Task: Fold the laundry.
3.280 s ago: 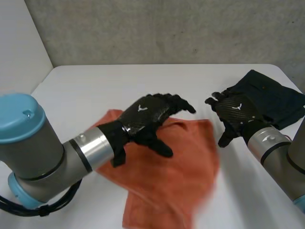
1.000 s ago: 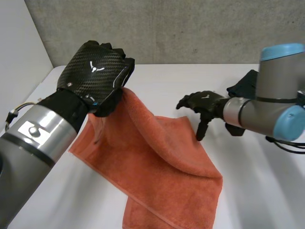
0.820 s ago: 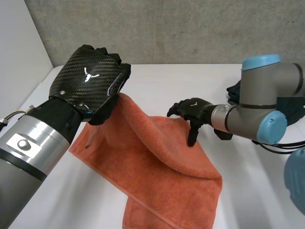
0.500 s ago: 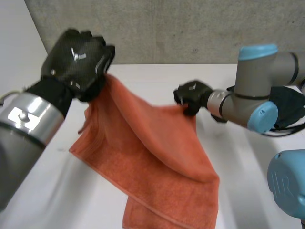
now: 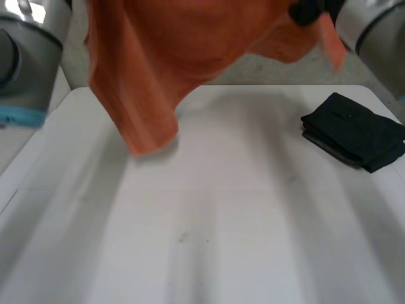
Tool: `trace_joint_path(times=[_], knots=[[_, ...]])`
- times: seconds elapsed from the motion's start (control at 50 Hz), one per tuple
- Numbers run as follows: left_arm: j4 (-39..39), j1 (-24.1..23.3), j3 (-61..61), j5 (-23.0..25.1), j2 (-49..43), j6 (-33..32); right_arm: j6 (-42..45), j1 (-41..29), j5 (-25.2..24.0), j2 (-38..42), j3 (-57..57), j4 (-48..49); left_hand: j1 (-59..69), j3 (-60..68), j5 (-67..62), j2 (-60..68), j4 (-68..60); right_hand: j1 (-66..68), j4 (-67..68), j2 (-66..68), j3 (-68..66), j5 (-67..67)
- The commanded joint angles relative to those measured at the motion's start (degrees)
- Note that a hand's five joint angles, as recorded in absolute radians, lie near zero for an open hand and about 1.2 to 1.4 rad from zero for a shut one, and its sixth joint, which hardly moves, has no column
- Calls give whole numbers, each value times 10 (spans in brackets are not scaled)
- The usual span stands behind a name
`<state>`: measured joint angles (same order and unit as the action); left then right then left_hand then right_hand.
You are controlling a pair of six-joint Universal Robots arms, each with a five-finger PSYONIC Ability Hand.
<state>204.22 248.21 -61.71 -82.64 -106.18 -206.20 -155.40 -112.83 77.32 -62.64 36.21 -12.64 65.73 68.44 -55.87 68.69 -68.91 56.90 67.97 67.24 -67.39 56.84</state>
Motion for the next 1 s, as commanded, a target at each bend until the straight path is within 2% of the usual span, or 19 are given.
trace_joint_path(times=[0.02,0.16,0.28,0.32,0.34,0.36,0.38,0.4,0.5,0.6,0.7,0.8,0.96,1.0], knots=[[13,3,-196,9,25,0,61,0,-9,-78,269,12,143,116,-141,113,-111,231,120,128,-126,132],[14,6,-358,55,8,-1,78,-6,-10,-69,460,92,143,116,-141,113,-111,231,120,128,-126,132],[13,0,-417,78,-44,-3,74,-1,-13,-20,510,135,143,116,-141,113,-111,231,120,128,-126,132],[13,2,-422,78,-48,-3,71,0,-15,-15,516,139,143,116,-141,113,-111,63,-48,-41,42,-37],[13,3,-422,78,-49,-3,71,0,-16,-15,518,140,143,116,-141,113,-111,-65,-176,-168,170,-164],[13,4,-422,78,-49,-3,70,-1,-17,-13,521,140,143,116,-141,113,-111,-208,-318,-311,313,-307],[13,5,-422,78,-49,-3,70,0,-19,-13,527,142,143,116,-141,113,-111,-427,-538,-531,532,-527],[13,6,-422,78,-49,-3,69,1,-20,-14,532,144,143,116,-141,113,-111,-469,-580,-572,574,-568],[13,21,-422,76,-38,-3,11,28,-22,-41,561,184,143,116,-141,113,-111,-469,-580,-572,574,-568],[14,44,-421,76,-18,2,-127,60,-44,-134,619,224,143,116,-141,113,-111,-469,-580,-572,574,-568],[14,71,-419,74,2,1,-210,123,-54,-165,647,220,143,116,-141,113,-111,-469,-580,-572,574,-568],[13,82,-422,75,10,4,-257,173,-84,-166,669,180,143,116,-141,113,-111,-469,-580,-572,574,-568],[13,75,-423,78,6,9,-270,169,-88,-111,683,172,143,116,-141,113,-111,-467,-577,-570,572,-566],[14,79,-423,78,6,10,-292,161,-86,-89,680,183,143,116,-141,113,-111,-398,-508,-501,503,-497]])
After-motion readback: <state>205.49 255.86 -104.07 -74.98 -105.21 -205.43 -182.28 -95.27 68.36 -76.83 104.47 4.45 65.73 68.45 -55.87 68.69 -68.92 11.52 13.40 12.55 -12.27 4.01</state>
